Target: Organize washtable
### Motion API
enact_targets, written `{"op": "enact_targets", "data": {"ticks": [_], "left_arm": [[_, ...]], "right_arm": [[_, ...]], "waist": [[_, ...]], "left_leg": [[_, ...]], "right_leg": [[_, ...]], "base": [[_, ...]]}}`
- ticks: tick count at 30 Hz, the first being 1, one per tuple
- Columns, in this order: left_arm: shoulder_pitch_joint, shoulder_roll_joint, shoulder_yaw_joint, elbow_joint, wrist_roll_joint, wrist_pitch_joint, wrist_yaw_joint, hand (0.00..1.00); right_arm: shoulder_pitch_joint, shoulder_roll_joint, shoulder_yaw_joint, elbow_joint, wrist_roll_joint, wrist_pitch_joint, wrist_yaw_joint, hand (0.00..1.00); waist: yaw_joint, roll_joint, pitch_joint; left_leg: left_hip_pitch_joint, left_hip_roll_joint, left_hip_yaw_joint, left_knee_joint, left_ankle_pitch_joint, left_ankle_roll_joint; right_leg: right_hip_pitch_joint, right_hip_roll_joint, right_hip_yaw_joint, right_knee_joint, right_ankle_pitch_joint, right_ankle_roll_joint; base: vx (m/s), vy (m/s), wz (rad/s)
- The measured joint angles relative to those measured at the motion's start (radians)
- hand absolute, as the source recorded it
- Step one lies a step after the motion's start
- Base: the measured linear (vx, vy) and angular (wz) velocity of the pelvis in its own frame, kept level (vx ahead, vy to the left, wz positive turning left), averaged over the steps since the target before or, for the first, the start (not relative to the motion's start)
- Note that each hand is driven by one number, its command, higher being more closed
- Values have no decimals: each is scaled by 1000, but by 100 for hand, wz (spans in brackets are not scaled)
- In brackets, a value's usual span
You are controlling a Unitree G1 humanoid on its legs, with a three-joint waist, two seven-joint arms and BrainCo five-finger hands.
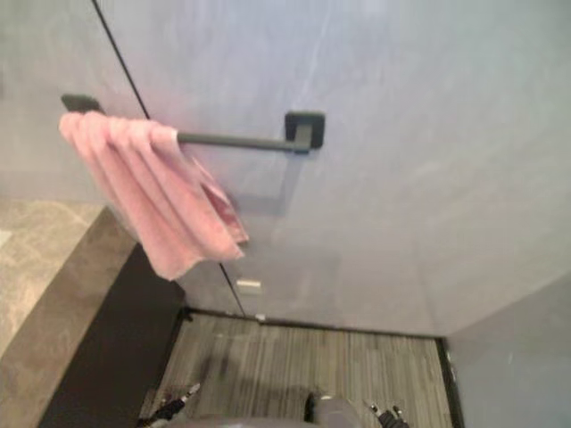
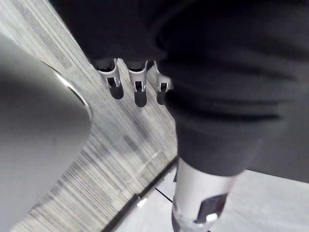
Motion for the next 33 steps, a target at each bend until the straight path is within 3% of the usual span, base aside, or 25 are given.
{"op": "enact_targets", "data": {"ticks": [1,3,5,6,7,8,9,11,13,15,23,33], "left_arm": [[3,6,-7,-2,-10,-2,1,0],[4,24,-54,-1,-40,-4,4,0],[6,45,-115,-1,-50,-8,17,0],[8,44,-127,4,-50,-8,22,0],[10,36,-147,6,-61,-12,27,0],[7,50,-149,28,-84,-18,26,0],[5,62,-159,38,-84,-20,28,0],[7,109,-195,56,-76,-27,26,0],[-4,123,-206,78,-73,-26,24,0],[-9,127,-243,102,-71,-27,25,0],[-29,120,-311,144,-36,-26,24,0],[-30,123,-311,150,-27,-27,19,0]], "right_arm": [[0,4,-4,4,-7,3,0,0],[-9,10,-5,15,-7,3,0,0],[-31,20,-7,40,-12,0,2,0],[-32,16,-6,42,-14,-1,2,0],[-32,0,-5,42,-15,0,4,0],[-47,-4,-7,61,-16,2,-2,0],[-36,3,-6,72,-17,2,-2,0],[-21,41,-7,91,-20,3,-3,0],[-14,46,-8,94,-30,4,-4,0],[-15,42,-10,99,-35,4,-12,0],[-44,8,-9,136,-90,10,-23,0],[-62,4,-8,168,-96,10,-30,0]], "waist": [[5,-12,1],[18,-28,2],[25,-47,-2],[24,-41,-6],[27,-14,-17],[24,-15,-19],[21,-27,-27],[23,-90,-48],[20,-99,-49],[6,-89,-55],[-5,-56,-70],[-6,-66,-64]], "left_leg": [[-14,6,68,-6,-5,8],[-30,-29,103,-122,-23,-9],[-40,-122,55,-439,-11,-12],[-41,-148,20,-542,29,-19],[-59,-152,-30,-631,134,-23],[-54,-164,-33,-615,189,-5],[-35,-178,-22,-638,191,-3],[32,-233,42,-740,195,7],[58,-255,64,-785,202,18],[85,-281,71,-855,223,28],[90,-270,68,-879,242,25],[105,-250,55,-880,246,18]], "right_leg": [[57,-18,8,-32,1,0],[103,-53,35,-51,1,0],[116,-106,67,-58,4,15],[119,-110,81,-66,2,38],[119,-101,103,-78,-17,90],[131,-110,139,-86,-24,122],[130,-121,140,-93,-10,125],[120,-173,178,-102,-18,135],[108,-188,193,-101,-16,134],[96,-200,200,-106,-16,134],[101,-183,201,-137,-16,157],[126,-163,190,-153,-7,143]], "base": [[326,-33,-13],[308,35,-27],[190,147,-45],[207,290,-55],[183,292,-71],[214,337,-70],[127,192,-61],[105,192,-64],[44,126,-43],[36,69,-18],[43,-52,-3],[-35,-47,1]]}}
